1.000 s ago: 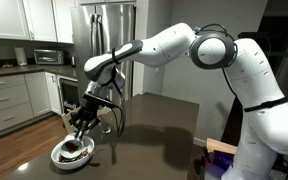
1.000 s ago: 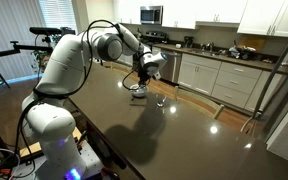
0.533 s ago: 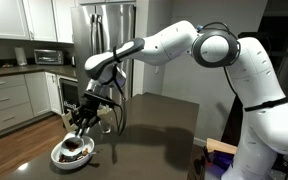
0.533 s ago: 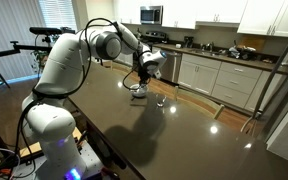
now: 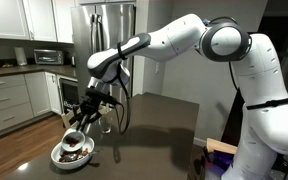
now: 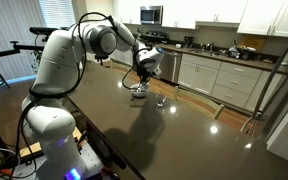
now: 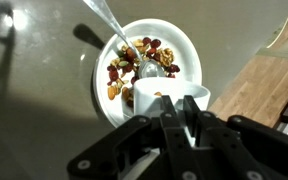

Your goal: Slide the white mug to the right, pour the contents in the white mug into the bowl

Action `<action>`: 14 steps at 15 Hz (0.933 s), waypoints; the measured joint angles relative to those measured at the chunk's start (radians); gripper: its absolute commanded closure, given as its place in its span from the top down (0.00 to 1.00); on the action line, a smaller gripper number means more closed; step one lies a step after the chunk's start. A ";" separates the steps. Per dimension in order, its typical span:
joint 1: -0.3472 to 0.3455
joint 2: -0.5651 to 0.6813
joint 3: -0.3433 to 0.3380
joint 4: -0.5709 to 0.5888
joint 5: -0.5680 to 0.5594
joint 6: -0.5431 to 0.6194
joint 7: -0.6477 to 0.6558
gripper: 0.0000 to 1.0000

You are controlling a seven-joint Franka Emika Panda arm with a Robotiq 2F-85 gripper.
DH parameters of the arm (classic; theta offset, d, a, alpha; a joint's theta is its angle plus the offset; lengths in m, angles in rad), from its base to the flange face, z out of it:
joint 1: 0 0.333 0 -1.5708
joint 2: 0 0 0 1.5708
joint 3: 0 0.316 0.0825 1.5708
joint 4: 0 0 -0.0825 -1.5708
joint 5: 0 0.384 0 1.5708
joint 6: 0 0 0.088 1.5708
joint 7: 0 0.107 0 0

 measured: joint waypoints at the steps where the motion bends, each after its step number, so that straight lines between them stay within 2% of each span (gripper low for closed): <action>1: 0.003 -0.008 0.005 -0.015 -0.007 0.028 -0.006 0.07; 6: 0.018 -0.046 0.034 -0.104 -0.040 0.174 -0.055 0.07; 7: 0.019 -0.052 0.040 -0.121 -0.040 0.198 -0.062 0.16; 11: 0.018 -0.043 0.046 -0.127 -0.040 0.201 -0.062 0.16; 12: 0.017 -0.042 0.045 -0.127 -0.040 0.201 -0.062 0.07; 14: 0.017 -0.041 0.046 -0.127 -0.040 0.201 -0.062 0.07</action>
